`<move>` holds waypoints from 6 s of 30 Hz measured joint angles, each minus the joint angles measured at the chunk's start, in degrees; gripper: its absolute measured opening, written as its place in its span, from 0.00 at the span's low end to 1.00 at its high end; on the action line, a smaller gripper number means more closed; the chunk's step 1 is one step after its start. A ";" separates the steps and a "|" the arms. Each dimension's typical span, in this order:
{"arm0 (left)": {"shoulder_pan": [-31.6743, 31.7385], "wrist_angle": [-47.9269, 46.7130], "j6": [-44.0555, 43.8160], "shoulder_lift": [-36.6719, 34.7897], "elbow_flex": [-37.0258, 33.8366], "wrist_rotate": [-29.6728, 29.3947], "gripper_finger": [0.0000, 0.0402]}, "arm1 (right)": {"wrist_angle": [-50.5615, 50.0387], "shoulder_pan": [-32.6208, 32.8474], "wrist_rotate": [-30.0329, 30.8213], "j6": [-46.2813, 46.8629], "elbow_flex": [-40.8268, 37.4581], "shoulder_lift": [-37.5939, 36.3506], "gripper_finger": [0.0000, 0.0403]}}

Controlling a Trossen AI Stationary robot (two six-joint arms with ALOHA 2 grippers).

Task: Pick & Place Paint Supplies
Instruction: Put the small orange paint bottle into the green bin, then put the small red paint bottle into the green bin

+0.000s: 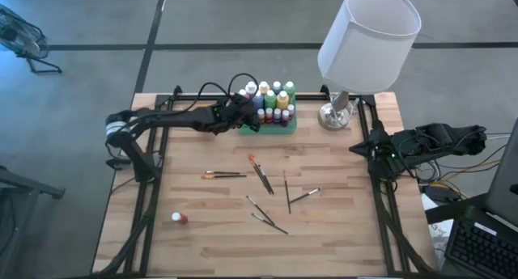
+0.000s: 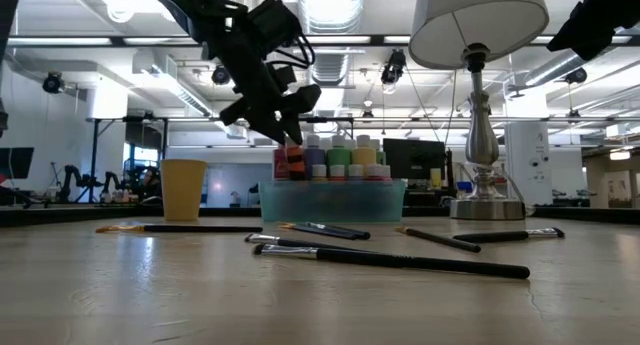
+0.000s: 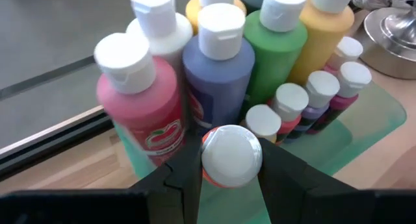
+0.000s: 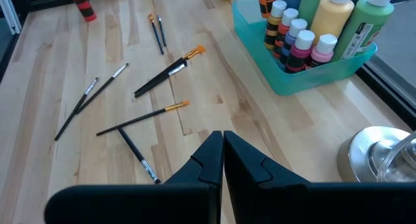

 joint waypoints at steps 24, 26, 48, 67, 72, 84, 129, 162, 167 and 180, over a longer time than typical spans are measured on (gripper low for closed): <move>2.60 -1.99 -2.31 3.05 2.47 1.99 0.32 | -0.02 0.01 0.02 0.00 0.00 0.01 0.02; 2.60 -2.01 -2.97 3.76 2.47 2.34 0.32 | -0.01 0.02 0.01 0.00 0.00 -0.02 0.02; 2.94 0.90 -4.73 9.18 2.58 2.54 0.32 | -0.02 0.02 0.01 0.00 0.00 0.01 0.02; 2.97 -3.12 -3.51 12.91 8.33 3.40 0.34 | -0.02 0.00 0.00 0.00 0.00 0.01 0.02; 2.97 -3.59 -2.61 12.85 8.45 4.36 0.39 | 0.00 0.00 0.01 0.00 0.00 -0.01 0.02; 2.97 -3.91 -0.79 11.87 8.49 4.48 0.44 | -0.02 0.02 0.00 0.00 -0.02 0.00 0.02; -3.68 -22.78 7.64 7.70 36.16 3.89 0.43 | -0.01 0.01 0.00 0.00 0.00 -0.01 0.02; -13.14 -29.19 12.40 -1.62 36.24 0.76 0.43 | -0.01 0.01 0.00 0.00 0.00 -0.01 0.02; -15.49 -32.67 10.79 -1.62 36.21 0.26 0.43 | 0.00 0.00 0.00 0.00 0.00 0.01 0.02; -24.90 -38.27 9.77 -1.62 36.13 -13.32 0.43 | -0.02 0.01 0.00 0.00 0.00 -0.01 0.02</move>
